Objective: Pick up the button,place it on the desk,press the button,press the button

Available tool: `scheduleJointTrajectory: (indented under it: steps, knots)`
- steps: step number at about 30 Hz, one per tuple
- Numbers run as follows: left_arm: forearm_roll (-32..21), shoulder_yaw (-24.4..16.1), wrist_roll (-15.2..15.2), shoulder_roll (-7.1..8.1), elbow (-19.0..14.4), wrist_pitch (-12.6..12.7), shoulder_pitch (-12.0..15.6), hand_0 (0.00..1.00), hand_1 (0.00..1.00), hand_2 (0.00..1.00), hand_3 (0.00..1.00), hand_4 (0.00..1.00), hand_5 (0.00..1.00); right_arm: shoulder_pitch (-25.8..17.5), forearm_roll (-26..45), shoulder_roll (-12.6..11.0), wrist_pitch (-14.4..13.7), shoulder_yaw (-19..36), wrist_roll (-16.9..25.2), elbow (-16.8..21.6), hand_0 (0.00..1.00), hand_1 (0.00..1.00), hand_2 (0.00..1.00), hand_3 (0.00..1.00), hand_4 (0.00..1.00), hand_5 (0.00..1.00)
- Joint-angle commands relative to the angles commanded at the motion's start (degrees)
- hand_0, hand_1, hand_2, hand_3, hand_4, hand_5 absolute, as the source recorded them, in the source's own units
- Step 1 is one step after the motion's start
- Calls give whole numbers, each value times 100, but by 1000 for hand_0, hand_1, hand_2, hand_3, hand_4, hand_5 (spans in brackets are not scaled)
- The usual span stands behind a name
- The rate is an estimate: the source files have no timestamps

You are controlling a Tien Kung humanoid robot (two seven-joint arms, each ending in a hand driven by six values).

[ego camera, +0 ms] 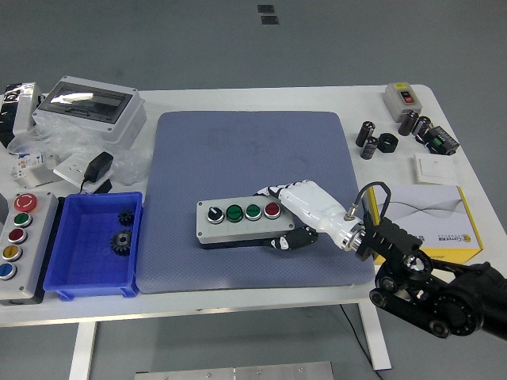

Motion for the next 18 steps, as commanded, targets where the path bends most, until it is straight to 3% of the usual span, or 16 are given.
scheduleJointTrajectory:
  steps: [7,8,13,14,18]
  knots:
    - [17,-5,-4,9,0,-2,-2,605,603,548,611,620,248,-58,158,-79,319,150,-75,101,447,409,373,407,154,2]
    - [19,-5,-4,11,0,-2,-1,605,603,548,611,620,251,-65,179,-87,344,167,-79,113,458,469,431,512,179,2]
    - [38,-17,-6,16,0,-4,-2,605,603,548,611,620,251,-97,265,-114,420,245,-81,167,458,469,431,512,179,2]
    - [41,-18,-6,16,0,-4,-2,605,603,548,610,620,253,-104,290,-121,433,259,-77,184,698,667,652,731,204,2]
    - [48,-15,-7,21,0,-6,-1,605,603,548,610,620,253,-135,387,-156,496,287,-54,242,698,667,652,731,204,2]
